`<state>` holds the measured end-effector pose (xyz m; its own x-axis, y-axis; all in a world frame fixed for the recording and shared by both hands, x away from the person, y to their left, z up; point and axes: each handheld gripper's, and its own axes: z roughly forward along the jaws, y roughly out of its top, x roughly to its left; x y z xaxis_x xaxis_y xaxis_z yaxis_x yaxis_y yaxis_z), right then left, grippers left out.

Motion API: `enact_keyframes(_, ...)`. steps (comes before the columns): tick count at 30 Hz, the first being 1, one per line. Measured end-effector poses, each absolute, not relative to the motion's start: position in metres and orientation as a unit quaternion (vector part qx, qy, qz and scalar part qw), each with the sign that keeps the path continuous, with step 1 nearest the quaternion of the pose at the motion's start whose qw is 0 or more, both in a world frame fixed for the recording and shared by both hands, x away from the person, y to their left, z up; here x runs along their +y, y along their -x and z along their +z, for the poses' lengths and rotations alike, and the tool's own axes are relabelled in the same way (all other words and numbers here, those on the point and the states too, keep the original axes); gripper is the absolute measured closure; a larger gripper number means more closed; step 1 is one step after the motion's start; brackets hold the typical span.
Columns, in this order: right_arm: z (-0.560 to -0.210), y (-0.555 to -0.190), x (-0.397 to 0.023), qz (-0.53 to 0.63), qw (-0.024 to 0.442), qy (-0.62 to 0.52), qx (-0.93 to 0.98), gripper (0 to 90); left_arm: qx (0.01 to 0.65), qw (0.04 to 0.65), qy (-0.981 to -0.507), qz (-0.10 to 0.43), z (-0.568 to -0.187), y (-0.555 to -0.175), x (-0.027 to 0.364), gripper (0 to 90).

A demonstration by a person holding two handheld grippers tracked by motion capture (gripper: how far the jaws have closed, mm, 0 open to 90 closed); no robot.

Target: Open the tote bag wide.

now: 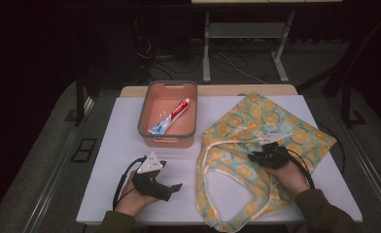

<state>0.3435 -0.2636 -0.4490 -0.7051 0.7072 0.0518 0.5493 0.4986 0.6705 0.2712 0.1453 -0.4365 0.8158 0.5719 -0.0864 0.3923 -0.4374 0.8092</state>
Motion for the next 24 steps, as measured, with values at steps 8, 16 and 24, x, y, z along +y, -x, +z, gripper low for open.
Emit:
enact_keyframes(8, -0.433, -0.342, -0.267, 0.366, 0.120, -0.357, 0.851, 88.7, 0.287, 0.449, -0.840, 0.101, -0.436, -0.272, 0.146, 1.4)
enact_keyframes(16, -0.405, -0.350, -0.281, 0.415, 0.132, -0.359, 0.826, 88.9, 0.285, 0.453, -0.839, 0.100, -0.432, -0.271, 0.147, 1.4)
enact_keyframes(24, -0.400, -0.352, -0.288, 0.428, 0.133, -0.365, 0.816, 88.9, 0.286, 0.480, -0.824, 0.097, -0.406, -0.283, 0.150, 1.4)
